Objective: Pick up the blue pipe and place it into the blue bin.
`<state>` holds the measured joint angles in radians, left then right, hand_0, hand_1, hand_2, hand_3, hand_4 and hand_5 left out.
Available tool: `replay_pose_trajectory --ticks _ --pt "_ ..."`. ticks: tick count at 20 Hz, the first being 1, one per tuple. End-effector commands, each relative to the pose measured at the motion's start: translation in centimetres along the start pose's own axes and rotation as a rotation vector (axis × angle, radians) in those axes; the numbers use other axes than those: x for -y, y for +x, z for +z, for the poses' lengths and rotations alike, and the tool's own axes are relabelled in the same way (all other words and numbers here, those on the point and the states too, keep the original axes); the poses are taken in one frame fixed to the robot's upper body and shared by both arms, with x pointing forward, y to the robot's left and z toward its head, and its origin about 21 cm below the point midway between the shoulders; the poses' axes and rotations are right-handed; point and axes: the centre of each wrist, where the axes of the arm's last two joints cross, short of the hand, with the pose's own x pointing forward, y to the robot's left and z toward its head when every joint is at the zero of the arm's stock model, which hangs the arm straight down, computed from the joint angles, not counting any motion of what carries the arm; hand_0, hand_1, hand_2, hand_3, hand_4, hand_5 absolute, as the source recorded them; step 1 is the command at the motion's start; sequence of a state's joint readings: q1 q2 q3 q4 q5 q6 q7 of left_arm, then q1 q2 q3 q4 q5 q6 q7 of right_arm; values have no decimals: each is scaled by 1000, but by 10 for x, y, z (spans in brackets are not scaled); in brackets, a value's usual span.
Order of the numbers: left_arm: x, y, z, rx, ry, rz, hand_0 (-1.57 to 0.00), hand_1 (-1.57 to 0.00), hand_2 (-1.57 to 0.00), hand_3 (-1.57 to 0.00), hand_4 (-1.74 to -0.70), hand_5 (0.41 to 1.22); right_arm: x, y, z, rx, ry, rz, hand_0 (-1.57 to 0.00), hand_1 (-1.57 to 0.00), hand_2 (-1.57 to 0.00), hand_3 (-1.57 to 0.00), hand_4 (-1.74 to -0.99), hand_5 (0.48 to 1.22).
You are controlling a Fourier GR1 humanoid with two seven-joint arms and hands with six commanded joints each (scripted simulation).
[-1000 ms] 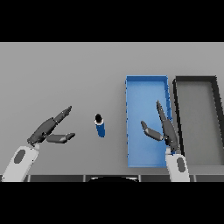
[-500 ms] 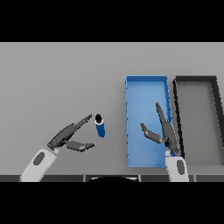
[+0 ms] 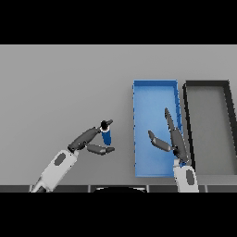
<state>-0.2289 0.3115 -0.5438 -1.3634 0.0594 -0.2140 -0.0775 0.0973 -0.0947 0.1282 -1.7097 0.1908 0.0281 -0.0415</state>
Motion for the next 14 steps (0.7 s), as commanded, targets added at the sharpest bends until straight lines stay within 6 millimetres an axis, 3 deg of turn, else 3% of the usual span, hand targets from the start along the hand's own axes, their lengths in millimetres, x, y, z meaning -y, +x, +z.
replay_pose_trajectory --ticks 1,5,6,8,9,11,14 --pt "2 2 -4 33 -15 36 1 1 1 1 -1153 479 4 1 0 1 -2 5 1 1 1 1 -1202 606" --pt "10 3 -19 93 -9 100 1 -2 -39 -6 -1240 558 4 -3 6 -11 6 -11 1 1 1 1 -1204 605" --pt "13 3 -21 94 -3 118 1 -40 -110 -43 -1267 585 6 -2 5 -18 -4 3 1 1 1 1 -1196 603" --pt "15 1 -22 92 22 130 -100 -265 -357 -215 -1317 651 9 0 1 -18 -9 -9 1 1 1 1 -1198 605" --pt "21 -1 -24 94 18 170 -289 -458 -539 -486 -1342 765 9 1 3 -11 -10 -14 1 1 1 1 -1199 605" --pt "24 4 -31 88 21 175 -717 -856 -901 -877 -1477 929 6 -1 3 -16 4 -11 1 1 1 1 -1198 604" --pt "31 1 -33 150 -11 151 -1134 -1205 -1228 -1174 -1600 1072 7 -3 1 -25 4 -12 1 1 1 1 -1198 604"
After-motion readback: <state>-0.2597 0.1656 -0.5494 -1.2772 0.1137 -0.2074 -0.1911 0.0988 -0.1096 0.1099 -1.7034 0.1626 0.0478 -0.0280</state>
